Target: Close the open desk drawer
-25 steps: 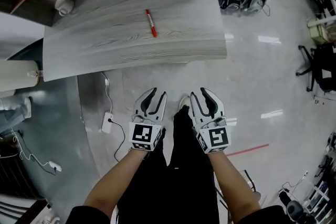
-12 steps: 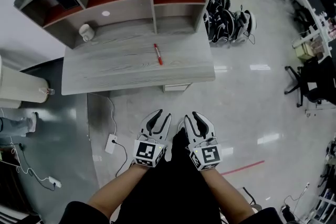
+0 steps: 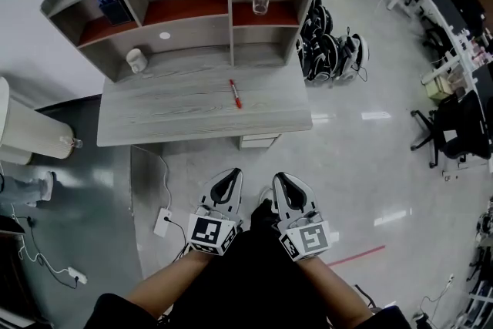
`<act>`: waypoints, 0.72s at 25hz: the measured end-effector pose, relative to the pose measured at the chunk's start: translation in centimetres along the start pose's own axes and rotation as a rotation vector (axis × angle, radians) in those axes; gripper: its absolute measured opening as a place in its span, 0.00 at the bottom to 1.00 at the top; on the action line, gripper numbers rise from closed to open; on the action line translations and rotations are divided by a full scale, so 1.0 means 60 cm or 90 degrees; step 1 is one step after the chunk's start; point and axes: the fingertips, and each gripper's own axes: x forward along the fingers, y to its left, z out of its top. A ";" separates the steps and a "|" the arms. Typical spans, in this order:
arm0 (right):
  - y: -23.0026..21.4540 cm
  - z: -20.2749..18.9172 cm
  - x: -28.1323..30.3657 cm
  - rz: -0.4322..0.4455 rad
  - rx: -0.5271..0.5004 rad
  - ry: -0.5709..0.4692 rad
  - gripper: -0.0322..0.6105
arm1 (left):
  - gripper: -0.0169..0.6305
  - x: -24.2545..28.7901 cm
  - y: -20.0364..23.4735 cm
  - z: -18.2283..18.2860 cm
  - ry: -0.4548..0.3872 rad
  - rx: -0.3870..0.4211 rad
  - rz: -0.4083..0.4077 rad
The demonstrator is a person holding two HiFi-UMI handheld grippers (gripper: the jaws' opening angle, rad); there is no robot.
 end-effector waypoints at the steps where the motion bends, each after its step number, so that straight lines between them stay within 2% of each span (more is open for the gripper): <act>1: 0.004 0.005 0.000 0.001 -0.004 -0.003 0.10 | 0.05 -0.004 -0.001 0.005 -0.004 -0.001 -0.003; 8: 0.012 0.035 0.010 -0.016 -0.007 -0.025 0.08 | 0.05 -0.017 0.002 0.030 -0.019 0.035 -0.012; 18: 0.025 0.048 0.014 -0.038 -0.057 -0.030 0.08 | 0.05 -0.022 0.005 0.052 -0.039 0.042 -0.005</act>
